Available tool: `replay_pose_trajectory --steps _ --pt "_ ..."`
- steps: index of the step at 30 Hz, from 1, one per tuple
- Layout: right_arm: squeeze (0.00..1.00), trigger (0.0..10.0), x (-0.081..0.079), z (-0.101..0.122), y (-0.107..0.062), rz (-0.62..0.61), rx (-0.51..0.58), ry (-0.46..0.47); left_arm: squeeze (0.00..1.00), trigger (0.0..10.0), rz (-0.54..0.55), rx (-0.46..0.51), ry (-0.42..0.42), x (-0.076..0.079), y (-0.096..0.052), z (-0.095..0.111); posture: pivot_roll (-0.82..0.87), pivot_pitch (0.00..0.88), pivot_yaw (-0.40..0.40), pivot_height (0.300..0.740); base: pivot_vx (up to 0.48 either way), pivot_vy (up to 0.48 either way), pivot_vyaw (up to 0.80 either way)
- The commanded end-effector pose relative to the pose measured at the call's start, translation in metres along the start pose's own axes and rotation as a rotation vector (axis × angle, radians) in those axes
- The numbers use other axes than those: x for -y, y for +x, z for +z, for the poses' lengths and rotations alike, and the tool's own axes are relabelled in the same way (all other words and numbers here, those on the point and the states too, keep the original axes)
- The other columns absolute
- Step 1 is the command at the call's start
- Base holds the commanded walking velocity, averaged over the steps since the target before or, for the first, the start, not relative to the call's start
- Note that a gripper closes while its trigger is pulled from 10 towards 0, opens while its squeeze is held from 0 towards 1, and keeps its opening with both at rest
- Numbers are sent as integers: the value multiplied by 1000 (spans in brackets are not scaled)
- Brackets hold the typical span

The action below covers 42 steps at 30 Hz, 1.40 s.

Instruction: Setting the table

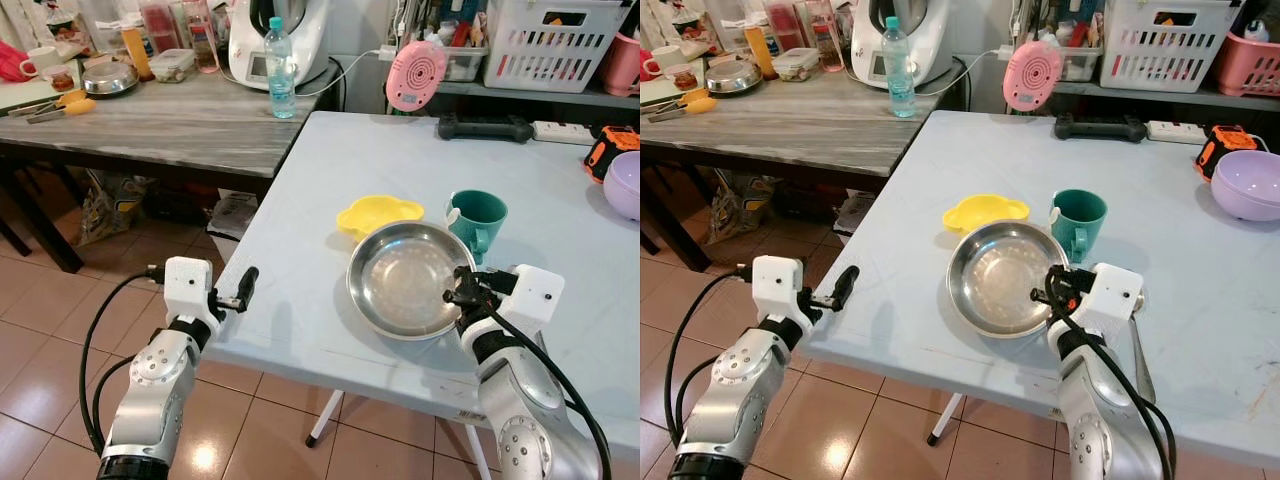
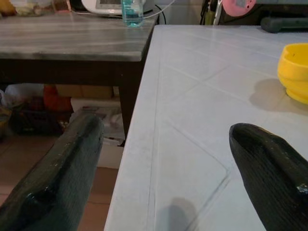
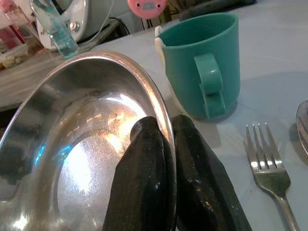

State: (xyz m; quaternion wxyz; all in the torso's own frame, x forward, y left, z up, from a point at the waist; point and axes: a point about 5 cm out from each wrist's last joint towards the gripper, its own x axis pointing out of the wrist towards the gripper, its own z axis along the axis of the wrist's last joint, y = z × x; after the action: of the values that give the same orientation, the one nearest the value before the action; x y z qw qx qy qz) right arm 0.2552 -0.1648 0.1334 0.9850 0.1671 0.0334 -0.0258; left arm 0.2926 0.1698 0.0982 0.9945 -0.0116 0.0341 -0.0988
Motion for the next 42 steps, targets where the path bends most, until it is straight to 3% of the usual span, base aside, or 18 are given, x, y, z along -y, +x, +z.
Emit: replay_pose_trajectory --steps 1,6,26,42 --pt "0 10000 -6 4 -2 22 31 5 0 10000 16 5 4 -3 2 1 -154 2 59 740 0 0 0" --pt "0 10000 -7 4 -2 24 39 -5 0 10000 0 7 -4 -1 5 1 -158 0 62 740 0 154 0" --pt "0 10000 -10 2 -3 34 38 -16 0 10000 -18 8 2 0 7 1 -158 0 61 740 0 310 -548" --pt "0 10000 -13 1 -3 47 39 -20 0 10000 -20 2 8 0 7 0 -156 1 61 740 0 440 0"
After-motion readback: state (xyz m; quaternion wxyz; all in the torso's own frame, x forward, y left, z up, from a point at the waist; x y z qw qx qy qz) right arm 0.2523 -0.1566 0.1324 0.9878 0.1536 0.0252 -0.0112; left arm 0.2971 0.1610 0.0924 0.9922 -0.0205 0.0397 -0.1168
